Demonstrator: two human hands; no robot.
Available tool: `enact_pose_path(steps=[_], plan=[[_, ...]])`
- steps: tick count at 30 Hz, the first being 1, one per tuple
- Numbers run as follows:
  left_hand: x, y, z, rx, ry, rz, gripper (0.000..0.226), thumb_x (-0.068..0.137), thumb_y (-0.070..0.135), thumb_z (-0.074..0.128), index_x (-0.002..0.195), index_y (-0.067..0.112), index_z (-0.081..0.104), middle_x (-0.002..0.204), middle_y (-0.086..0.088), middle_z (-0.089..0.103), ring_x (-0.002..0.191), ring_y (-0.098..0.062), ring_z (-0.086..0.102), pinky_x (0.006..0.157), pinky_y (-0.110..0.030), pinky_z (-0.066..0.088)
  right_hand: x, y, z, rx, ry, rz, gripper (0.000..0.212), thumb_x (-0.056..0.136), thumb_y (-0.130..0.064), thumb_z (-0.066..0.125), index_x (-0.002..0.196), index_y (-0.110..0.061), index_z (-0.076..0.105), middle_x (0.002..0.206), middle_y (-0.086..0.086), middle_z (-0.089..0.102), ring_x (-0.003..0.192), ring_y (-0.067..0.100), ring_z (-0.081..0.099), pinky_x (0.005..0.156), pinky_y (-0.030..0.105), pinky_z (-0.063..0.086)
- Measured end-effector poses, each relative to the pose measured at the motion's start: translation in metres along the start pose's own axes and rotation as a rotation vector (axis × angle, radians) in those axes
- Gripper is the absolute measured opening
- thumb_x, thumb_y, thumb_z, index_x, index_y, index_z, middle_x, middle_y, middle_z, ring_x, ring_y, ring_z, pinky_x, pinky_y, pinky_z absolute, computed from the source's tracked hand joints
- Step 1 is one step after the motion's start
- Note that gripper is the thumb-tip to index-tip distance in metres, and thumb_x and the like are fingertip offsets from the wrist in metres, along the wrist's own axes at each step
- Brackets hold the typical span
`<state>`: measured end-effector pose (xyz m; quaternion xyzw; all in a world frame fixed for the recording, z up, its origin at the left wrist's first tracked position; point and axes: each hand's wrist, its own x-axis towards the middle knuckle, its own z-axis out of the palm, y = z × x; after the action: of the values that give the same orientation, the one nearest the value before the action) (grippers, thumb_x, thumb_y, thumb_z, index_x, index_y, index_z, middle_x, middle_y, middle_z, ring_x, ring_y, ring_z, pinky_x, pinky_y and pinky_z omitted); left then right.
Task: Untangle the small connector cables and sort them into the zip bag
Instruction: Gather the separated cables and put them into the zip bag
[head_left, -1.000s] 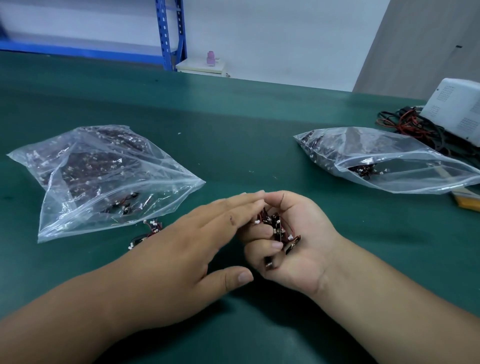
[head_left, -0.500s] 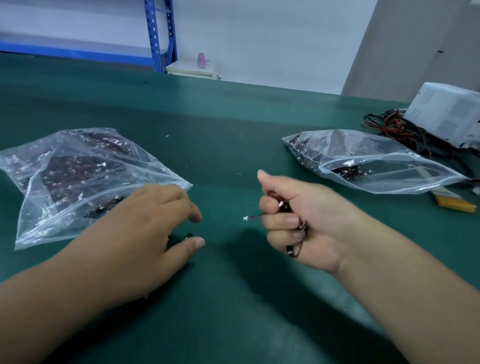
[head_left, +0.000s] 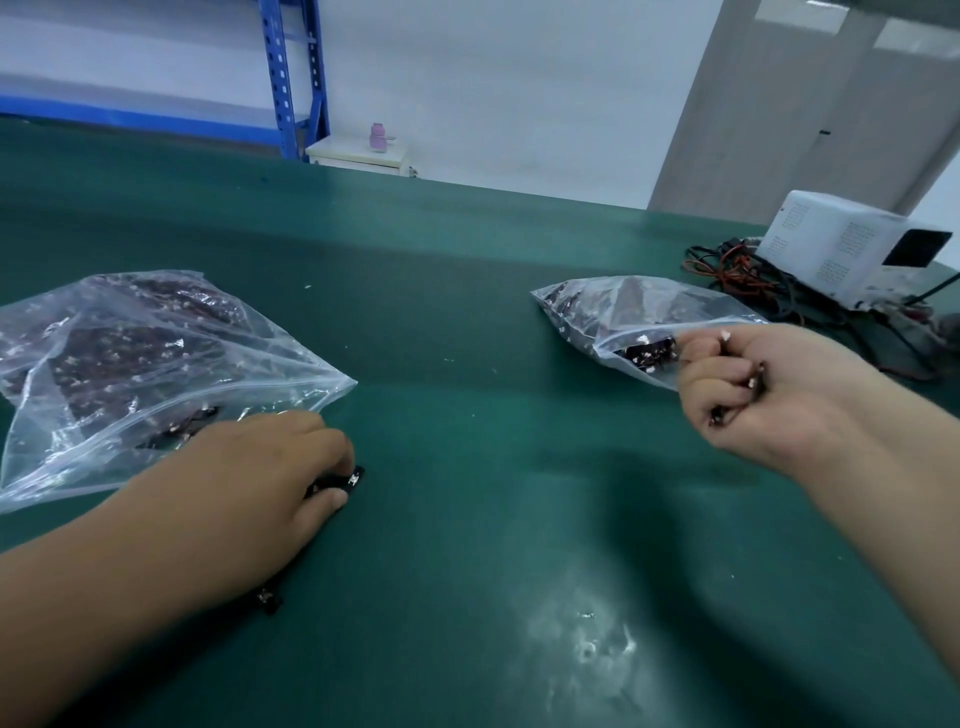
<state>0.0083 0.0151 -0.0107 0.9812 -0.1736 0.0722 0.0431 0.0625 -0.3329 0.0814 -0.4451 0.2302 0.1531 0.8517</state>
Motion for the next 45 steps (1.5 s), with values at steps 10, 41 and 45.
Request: enact_pose_path(steps=[10,41,45], plan=[[0.003,0.003,0.003,-0.072,0.022,0.052,0.016,0.089,0.045,0.055,0.104,0.042,0.061,0.091,0.027,0.049,0.089,0.002,0.051,0.084,-0.028,0.046,0.061,-0.018,0.018,0.112,0.245,-0.160,0.033,0.095,-0.008,0.049,0.064,-0.017,0.043,0.051,-0.007,0.041,0.035,0.006,0.033,0.033,0.012,0.027],[0.004,0.014,-0.010,-0.376,0.079,0.069,0.015,0.089,0.022,0.068,0.096,0.035,0.067,0.091,0.018,0.057,0.091,0.000,0.053,0.083,-0.021,0.043,0.033,0.155,0.064,-1.694,-0.371,-0.928,0.017,0.092,-0.042,0.060,0.095,-0.026,0.063,0.087,-0.007,0.053,0.086,0.015,0.055,0.076,0.042,0.051],[0.006,0.014,-0.010,-0.366,0.058,0.042,0.013,0.090,0.027,0.065,0.098,0.038,0.063,0.093,0.021,0.056,0.094,0.003,0.050,0.082,-0.016,0.040,0.038,0.160,0.057,-1.623,-0.376,-1.012,0.018,0.088,-0.045,0.055,0.095,-0.029,0.061,0.083,-0.009,0.054,0.081,0.012,0.055,0.071,0.040,0.050]])
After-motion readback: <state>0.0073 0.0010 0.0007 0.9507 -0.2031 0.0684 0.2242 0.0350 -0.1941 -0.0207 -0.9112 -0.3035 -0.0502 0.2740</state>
